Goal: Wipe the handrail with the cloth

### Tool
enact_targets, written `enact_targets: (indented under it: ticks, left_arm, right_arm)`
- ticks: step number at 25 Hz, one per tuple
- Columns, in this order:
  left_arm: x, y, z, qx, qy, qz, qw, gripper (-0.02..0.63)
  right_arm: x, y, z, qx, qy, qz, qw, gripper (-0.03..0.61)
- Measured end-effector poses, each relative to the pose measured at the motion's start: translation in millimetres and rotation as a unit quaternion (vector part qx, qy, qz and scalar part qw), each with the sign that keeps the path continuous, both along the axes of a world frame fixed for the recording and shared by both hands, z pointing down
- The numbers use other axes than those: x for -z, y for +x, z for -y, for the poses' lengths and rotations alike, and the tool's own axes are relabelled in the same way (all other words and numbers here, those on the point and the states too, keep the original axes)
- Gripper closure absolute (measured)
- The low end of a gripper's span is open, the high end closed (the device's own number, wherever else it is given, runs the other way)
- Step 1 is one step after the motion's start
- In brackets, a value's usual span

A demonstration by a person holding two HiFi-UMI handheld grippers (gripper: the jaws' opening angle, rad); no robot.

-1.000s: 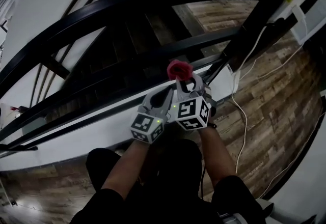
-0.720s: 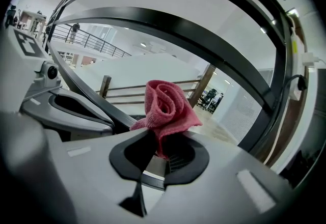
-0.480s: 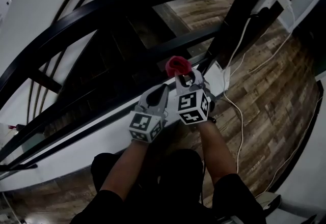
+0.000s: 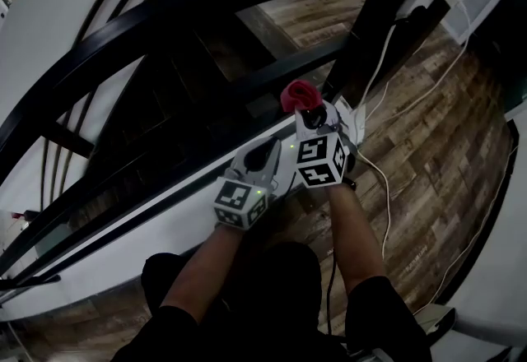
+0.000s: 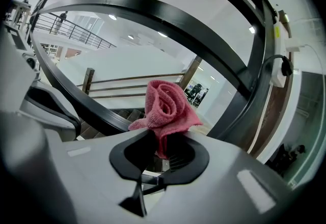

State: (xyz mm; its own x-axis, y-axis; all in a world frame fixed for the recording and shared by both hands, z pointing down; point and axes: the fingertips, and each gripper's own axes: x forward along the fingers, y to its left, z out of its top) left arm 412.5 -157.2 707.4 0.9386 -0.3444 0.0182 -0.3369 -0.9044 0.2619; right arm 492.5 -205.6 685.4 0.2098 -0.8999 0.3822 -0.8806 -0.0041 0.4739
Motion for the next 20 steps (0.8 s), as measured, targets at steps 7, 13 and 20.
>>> enact_targets:
  ticks: [7, 13, 20]
  left_arm:
    - [-2, 15, -6, -0.015, 0.003, 0.000, 0.9999, 0.614]
    - [-7, 13, -13, -0.023, -0.006, 0.007, 0.9997, 0.614]
    - [-14, 11, -15, -0.029, -0.009, 0.018, 0.9994, 0.614]
  right_arm:
    - [-4, 18, 2, -0.019, -0.004, -0.017, 1.000, 0.531]
    - [-3, 39, 3, -0.040, 0.000, -0.027, 0.999, 0.532]
    - [-6, 62, 6, -0.060, 0.004, -0.014, 0.998, 0.531]
